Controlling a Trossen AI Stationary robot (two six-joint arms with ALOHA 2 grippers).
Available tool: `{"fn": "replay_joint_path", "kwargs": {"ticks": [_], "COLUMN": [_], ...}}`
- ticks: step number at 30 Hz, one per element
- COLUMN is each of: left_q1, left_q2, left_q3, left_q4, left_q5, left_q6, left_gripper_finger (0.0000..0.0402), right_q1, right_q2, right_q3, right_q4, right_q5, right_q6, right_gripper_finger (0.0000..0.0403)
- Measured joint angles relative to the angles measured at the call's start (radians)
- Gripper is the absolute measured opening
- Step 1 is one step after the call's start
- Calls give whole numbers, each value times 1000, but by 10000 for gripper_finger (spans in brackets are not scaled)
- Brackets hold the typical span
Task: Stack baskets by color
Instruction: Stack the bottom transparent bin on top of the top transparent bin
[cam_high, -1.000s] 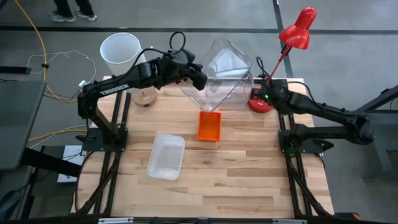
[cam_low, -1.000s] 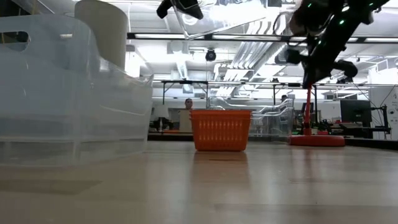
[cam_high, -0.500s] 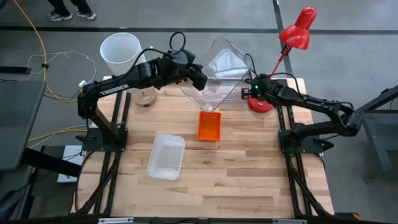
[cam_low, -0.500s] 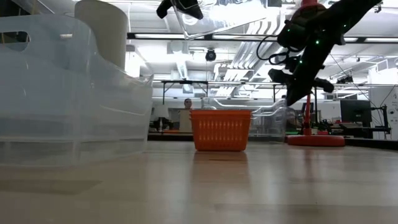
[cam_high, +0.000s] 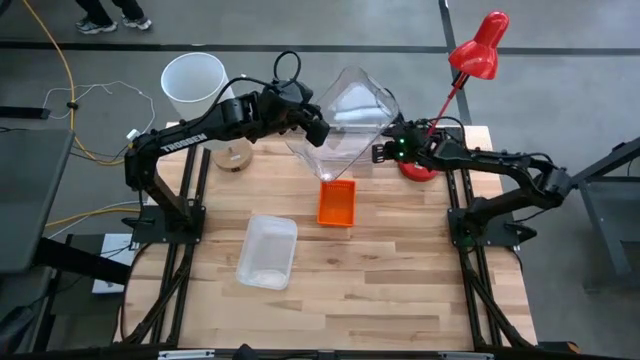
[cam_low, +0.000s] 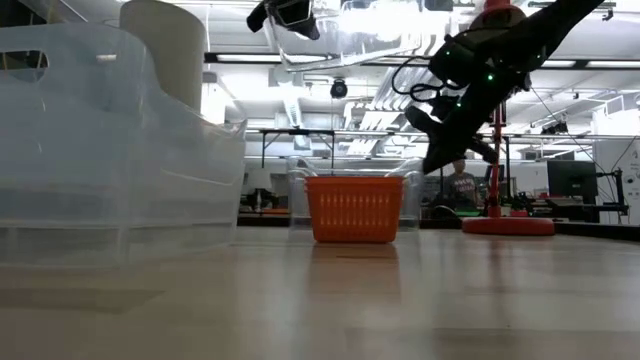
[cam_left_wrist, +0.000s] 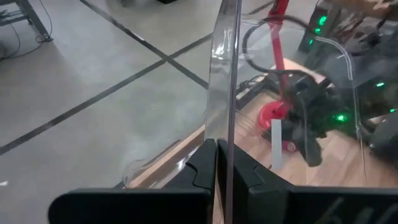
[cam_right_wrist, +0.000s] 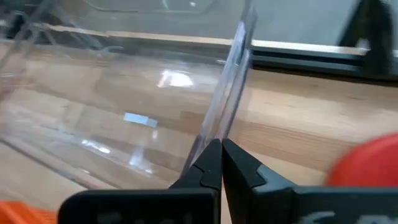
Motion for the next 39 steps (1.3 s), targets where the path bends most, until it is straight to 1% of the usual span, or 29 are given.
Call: {"fn": "replay_joint_path", "kwargs": {"ticks": [6, 9, 11, 13, 17, 20, 22, 25, 27, 28, 32, 34, 39], "left_q1": [31, 58, 80, 98, 142, 162, 175, 185, 190, 190, 201, 206, 204], "left_q2": [-2, -8, -18, -22, -19, 19, 67, 171, 242, 275, 375, 409, 461], "left_q3": [0, 0, 0, 0, 25, 88, 144, 272, 356, 384, 465, 481, 482], "left_q4": [-31, -38, -52, -53, -104, -135, -190, -288, -344, -347, -327, -321, -292], "left_q5": [5, 43, 64, 88, 158, 180, 181, 189, 191, 194, 268, 322, 365], "left_q6": [84, 126, 168, 234, 411, 568, 654, 779, 867, 902, 960, 995, 1004], "left_gripper_finger": [0, 0, 0, 0, 0, 0, 0, 0, 0, 0, 0, 0, 0], "right_q1": [63, 82, 92, 100, 121, 153, 183, 230, 260, 274, 329, 355, 409], "right_q2": [11, -37, -98, -183, -368, -490, -553, -617, -638, -644, -632, -614, -564], "right_q3": [0, -1, -1, -1, -1, -1, -1, -1, -1, -1, -1, -1, -2], "right_q4": [66, 42, -10, -101, -254, -347, -396, -455, -478, -483, -482, -483, -484], "right_q5": [-23, -20, -8, 22, 41, 38, 71, 137, 168, 174, 192, 208, 237], "right_q6": [26, 25, 20, 18, 18, 46, 84, 139, 168, 181, 212, 228, 248], "right_gripper_finger": [0, 0, 0, 0, 0, 0, 0, 0, 0, 0, 0, 0, 0]}}
